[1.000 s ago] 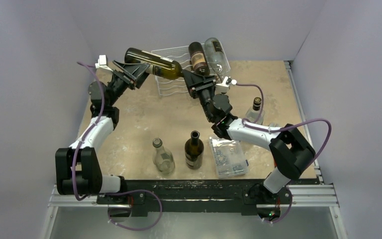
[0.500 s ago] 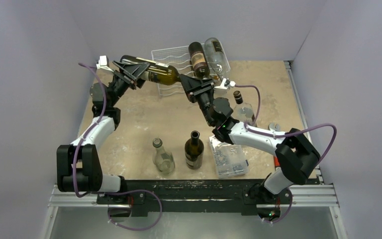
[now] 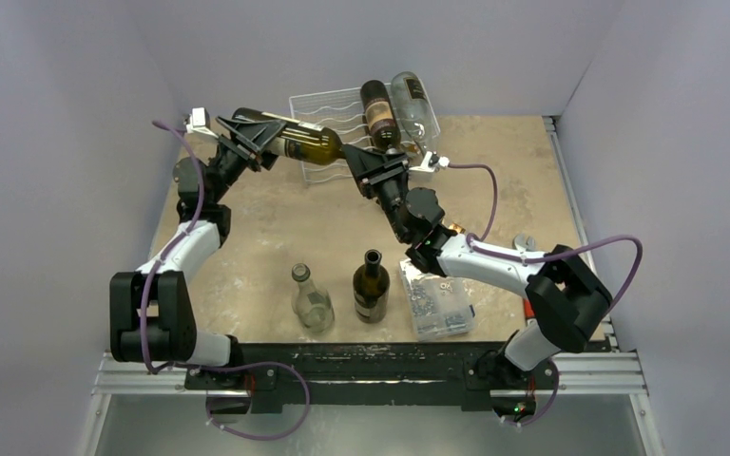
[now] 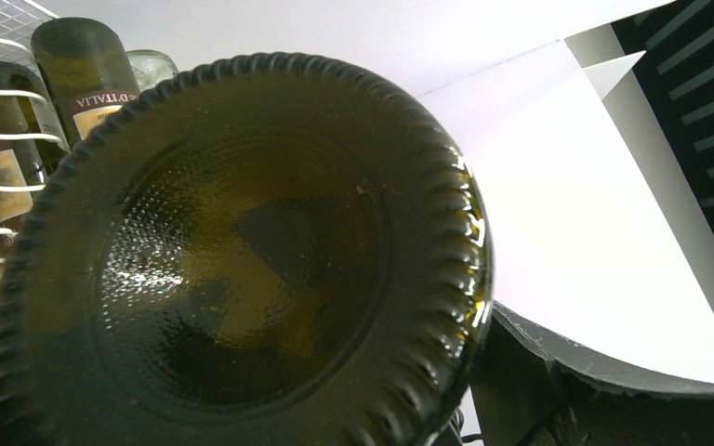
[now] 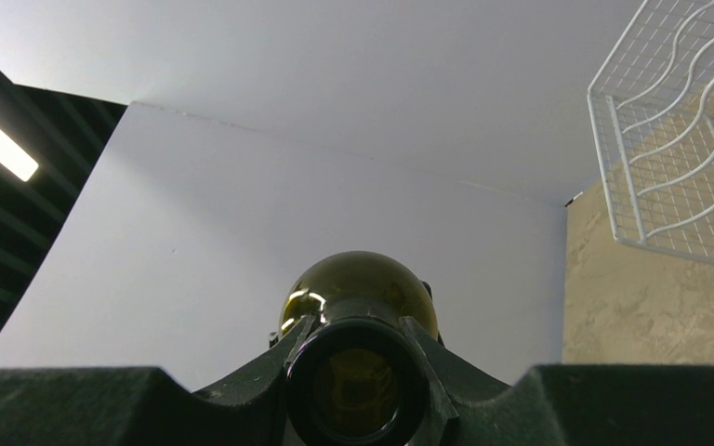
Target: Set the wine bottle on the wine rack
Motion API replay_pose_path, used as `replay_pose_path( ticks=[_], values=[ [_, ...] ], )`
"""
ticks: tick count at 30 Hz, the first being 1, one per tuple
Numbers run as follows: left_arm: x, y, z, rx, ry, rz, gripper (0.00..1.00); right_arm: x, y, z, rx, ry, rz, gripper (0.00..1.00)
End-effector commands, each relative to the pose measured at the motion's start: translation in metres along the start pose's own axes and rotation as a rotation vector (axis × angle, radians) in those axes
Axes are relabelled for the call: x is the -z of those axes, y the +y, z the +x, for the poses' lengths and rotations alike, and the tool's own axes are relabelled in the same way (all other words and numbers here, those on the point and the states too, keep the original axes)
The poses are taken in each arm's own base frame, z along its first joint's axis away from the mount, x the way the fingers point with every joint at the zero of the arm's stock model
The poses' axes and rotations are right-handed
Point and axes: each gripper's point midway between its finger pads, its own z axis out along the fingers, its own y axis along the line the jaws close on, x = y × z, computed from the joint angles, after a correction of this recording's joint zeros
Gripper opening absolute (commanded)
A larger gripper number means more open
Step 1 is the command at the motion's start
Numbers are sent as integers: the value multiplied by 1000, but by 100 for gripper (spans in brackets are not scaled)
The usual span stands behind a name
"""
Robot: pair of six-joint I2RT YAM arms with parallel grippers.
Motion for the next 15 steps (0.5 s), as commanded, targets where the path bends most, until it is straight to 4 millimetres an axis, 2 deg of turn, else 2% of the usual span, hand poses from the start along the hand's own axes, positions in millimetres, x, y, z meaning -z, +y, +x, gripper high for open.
replay_pose_path(
  ticks=[1,6,11,13,15],
  values=[
    [-1,-11,-6,-31,-16,44,87,22,67,18,-94,119,-191,0],
    [-2,-14,-5,-39,-11,59,76,30,63,28,-44,178,-186,0],
    [-2,-15,-6,-12,-9,85,59,43,54,39,1,222,-192,0],
    [-3,-17,-6,-9,-9,94,60,46,53,41,-5,224,-196,0],
    [-3,-18,-6,-8,-10,95,67,46,52,43,-10,221,-200,0]
  ],
)
